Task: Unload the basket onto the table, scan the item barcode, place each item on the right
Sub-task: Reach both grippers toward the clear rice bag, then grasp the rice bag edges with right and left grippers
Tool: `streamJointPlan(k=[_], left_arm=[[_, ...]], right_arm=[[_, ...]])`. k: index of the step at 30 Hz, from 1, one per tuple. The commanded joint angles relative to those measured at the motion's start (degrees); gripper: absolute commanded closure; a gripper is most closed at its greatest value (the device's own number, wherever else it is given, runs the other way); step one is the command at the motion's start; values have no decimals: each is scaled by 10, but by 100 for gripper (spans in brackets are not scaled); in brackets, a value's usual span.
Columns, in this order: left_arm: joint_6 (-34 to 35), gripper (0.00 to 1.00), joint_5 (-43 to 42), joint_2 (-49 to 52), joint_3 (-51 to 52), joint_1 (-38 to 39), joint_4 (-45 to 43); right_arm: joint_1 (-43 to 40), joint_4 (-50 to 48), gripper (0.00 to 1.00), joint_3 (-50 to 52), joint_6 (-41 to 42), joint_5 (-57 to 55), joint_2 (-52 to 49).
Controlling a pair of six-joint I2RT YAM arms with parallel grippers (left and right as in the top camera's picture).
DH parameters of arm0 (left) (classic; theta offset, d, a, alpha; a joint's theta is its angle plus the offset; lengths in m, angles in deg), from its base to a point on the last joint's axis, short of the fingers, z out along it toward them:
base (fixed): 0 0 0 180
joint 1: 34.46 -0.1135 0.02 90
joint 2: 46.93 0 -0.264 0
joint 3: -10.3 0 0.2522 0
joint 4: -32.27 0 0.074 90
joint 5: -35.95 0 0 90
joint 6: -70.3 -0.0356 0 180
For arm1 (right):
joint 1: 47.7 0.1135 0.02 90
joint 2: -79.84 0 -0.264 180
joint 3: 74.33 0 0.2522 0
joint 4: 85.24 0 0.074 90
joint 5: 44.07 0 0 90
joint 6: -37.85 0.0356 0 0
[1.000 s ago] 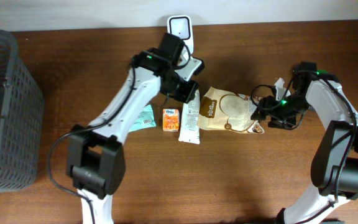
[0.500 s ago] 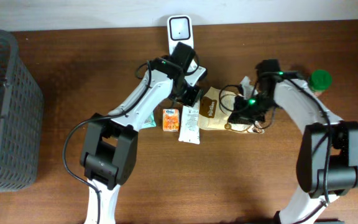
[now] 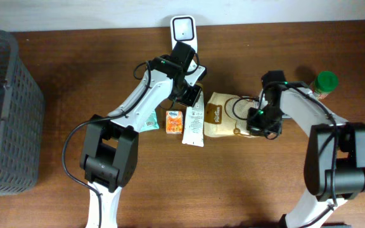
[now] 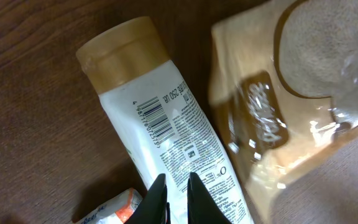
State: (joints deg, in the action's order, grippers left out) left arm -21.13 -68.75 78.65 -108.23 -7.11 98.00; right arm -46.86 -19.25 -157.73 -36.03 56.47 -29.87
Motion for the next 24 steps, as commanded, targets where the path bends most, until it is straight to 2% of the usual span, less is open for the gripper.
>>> streamJointPlan(k=[1,6,7,10,12,17,19,24], left_arm=[[2,89,2,1,-2,6,-1],[2,89,2,1,-2,17,-3],[2,89,2,1,-2,19,-3],[2,88,1,1,-2,30,-14],[2,87,0,1,-2,34,-16],[22,89,2,1,-2,35,-31],[49,89,1,1,-2,20,-35],[49,86,-5,1,-2,-1,-33]], right_arm=[[-58,-41,94,19,-13,-84,-7],[-59,-173,90,11,-79,-62,-7],[-59,-158,89,-10,-91,-32,-6],[-59,-82,77,-117,-92,33,-5],[-59,-61,71,-175,-54,43,-5],[-42,-177,73,-171,16,12,-44],[-30,-194,73,-171,24,12,-74],[-19,-195,73,-171,24,27,-137]])
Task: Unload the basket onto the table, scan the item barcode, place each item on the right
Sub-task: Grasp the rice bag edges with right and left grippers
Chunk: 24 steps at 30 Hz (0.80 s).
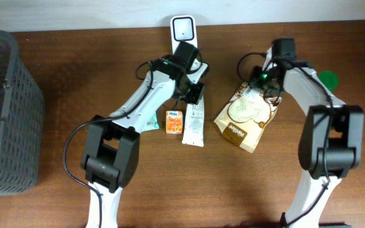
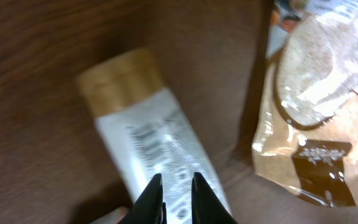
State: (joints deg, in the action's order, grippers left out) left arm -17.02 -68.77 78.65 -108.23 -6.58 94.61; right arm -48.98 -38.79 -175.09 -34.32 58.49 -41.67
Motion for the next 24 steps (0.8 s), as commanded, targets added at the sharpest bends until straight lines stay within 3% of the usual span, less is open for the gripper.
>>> streamJointPlan(k=[1,4,12,18,21,24], left_arm=[[8,86,-5,1,-2,-5,0],[8,86,-5,1,-2,-4,-4],[8,86,-5,1,-2,-3,-2],[7,85,-5,1,-2,2,-1],[7,85,-5,1,-2,2,-3],[7,84,-5,1,-2,2,-4]], right_arm=[[3,1,73,2,6,18,-23],[19,0,73,2,-106,133,-23],[110,38,69,-11,-133,181,-20],[35,268,69,-136,-134,200,32],[1,396,69,-128,-129,101,31],[9,410,68,-68,-129,94,31]])
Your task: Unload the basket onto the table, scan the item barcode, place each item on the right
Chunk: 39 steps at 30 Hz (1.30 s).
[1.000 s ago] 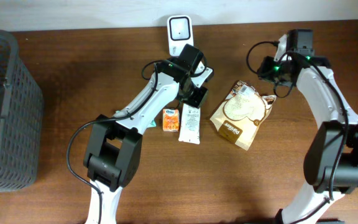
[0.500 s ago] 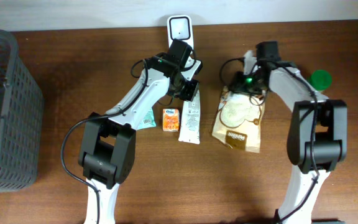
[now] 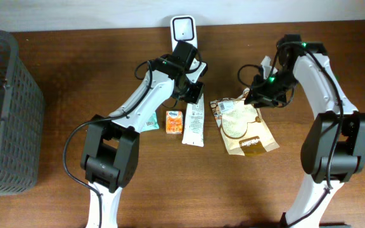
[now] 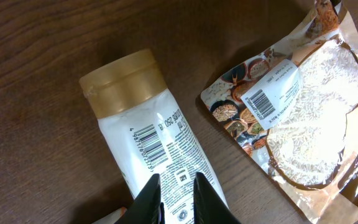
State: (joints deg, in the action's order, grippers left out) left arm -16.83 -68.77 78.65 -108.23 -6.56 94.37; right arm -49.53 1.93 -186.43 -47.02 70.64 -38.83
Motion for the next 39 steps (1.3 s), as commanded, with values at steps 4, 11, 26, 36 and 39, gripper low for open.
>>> streamJointPlan(k=[4,11,26,36,39], left_arm=[[5,83,-5,1,-2,2,-1],[5,81,-5,1,-2,7,-1],[1,81,-5,1,-2,48,-21],[-71,80,-57,1,-2,61,-78],[-83,80,-66,1,-2,61,-96]], right_arm=[[27,-32,68,139,-4,-52,2],[22,-176,67,200,-2,-208,2],[24,-421,51,236,-214,-103,-11],[-37,-148,60,68,-205,120,34],[-88,37,60,-58,-205,120,37]])
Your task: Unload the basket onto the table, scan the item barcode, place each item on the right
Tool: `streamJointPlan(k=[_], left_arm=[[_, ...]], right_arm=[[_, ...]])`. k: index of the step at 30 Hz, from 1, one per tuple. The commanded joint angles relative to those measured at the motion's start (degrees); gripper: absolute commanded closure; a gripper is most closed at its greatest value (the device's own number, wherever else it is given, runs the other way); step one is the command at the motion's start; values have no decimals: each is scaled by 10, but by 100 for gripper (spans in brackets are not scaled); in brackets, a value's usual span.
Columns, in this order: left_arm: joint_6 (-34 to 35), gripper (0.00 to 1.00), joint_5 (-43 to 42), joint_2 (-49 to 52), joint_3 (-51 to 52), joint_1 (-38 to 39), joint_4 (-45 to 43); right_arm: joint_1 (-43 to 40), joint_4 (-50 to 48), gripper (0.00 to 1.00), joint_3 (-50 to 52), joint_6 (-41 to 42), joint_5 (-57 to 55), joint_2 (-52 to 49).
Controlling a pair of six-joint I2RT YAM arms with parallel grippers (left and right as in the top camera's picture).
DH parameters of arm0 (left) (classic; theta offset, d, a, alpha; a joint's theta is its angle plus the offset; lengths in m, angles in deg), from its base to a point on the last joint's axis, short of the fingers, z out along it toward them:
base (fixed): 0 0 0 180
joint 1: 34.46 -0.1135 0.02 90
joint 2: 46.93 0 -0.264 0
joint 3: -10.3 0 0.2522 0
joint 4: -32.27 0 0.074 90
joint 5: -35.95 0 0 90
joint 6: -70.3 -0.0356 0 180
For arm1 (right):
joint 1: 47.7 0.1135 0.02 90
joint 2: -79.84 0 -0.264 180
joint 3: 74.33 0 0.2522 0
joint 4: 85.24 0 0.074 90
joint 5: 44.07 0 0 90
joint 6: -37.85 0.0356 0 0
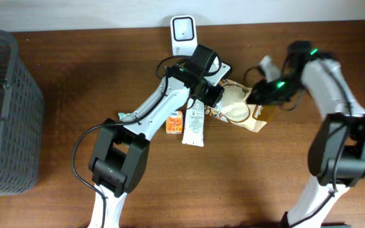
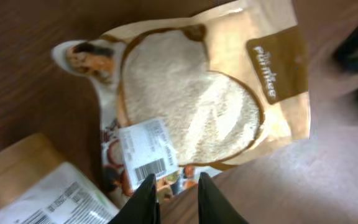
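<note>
A brown rice pouch (image 1: pixel 238 107) with a clear window lies tilted just right of the white tube (image 1: pixel 195 120). Its white barcode label (image 2: pixel 146 155) faces up at the pouch's (image 2: pixel 191 106) lower left edge. My left gripper (image 1: pixel 211 96) hangs over that labelled edge; in the left wrist view its black fingertips (image 2: pixel 146 198) stand apart, the left gripper (image 2: pixel 175 199) open with the pouch's rim just ahead of them. My right gripper (image 1: pixel 260 95) is shut on the pouch's far right end. The white scanner (image 1: pixel 184 28) stands at the table's back edge.
A small orange carton (image 1: pixel 174 122) lies left of the tube, whose tan cap (image 2: pixel 11 177) shows in the left wrist view. A dark mesh basket (image 1: pixel 8 107) fills the far left. Both arms cross the table's middle and right.
The pouch has shifted up and left, closer to the tube and scanner, and turned. My left gripper moved right from over the tube to over the pouch's label, fingers wider apart.
First the pouch lay flat beside the tube with my right gripper at its right side. Then it was swung round, held at its upper end. Then it lay turned over, barcode label up. Now it sits under my left gripper, right gripper holding it.
</note>
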State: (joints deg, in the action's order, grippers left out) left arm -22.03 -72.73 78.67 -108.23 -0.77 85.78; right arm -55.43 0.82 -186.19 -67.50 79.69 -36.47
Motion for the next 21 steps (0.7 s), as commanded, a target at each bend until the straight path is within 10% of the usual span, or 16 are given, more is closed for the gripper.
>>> streamJointPlan(k=[1,21], left_arm=[[-46,79,-31,1,-2,3,-18],[56,88,70,115,-2,4,-40]], right_arm=[[-43,75,60,-76,-1,29,13],[-63,21,65,67,39,-14,9]])
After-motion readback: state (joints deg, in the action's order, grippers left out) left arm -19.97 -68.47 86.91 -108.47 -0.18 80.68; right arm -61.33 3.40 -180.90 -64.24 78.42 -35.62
